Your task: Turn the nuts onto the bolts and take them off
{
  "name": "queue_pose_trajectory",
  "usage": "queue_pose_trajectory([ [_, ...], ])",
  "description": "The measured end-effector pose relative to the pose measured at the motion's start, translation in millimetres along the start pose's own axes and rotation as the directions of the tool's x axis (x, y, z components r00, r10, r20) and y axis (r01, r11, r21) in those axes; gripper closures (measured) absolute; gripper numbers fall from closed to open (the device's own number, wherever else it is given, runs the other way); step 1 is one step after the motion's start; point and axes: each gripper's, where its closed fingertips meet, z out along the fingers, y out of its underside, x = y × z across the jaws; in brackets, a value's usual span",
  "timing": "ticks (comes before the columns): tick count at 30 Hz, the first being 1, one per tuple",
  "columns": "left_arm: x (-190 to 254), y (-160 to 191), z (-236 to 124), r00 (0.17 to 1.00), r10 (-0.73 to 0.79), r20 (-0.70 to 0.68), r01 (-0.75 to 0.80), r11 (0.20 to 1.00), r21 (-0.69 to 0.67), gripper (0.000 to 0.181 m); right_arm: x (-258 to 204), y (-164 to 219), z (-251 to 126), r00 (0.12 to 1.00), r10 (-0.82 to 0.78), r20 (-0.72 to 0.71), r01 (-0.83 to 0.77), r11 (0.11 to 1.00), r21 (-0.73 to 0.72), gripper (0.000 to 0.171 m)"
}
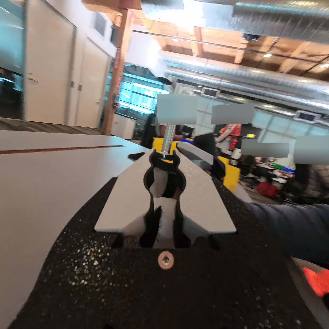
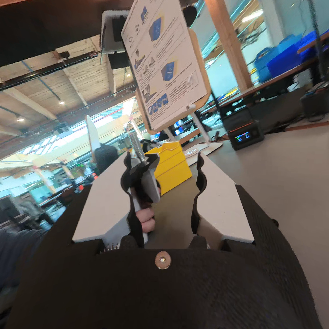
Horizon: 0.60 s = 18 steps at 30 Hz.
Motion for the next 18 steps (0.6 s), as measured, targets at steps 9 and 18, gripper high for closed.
queue_pose_trajectory([
  [9,-30,-17,-18,0.944,0.126,0.304,-0.155,0.985,0.074,0.165,25,-34,-19,0.867,-0.273,-0.417,0.375,0.908,0.185,0.119],
  [18,-43,-23,-28,0.939,0.077,0.335,-0.116,0.989,0.096,0.165,-62,94,-48,0.936,-0.180,0.303,0.330,0.746,-0.578,0.151],
])
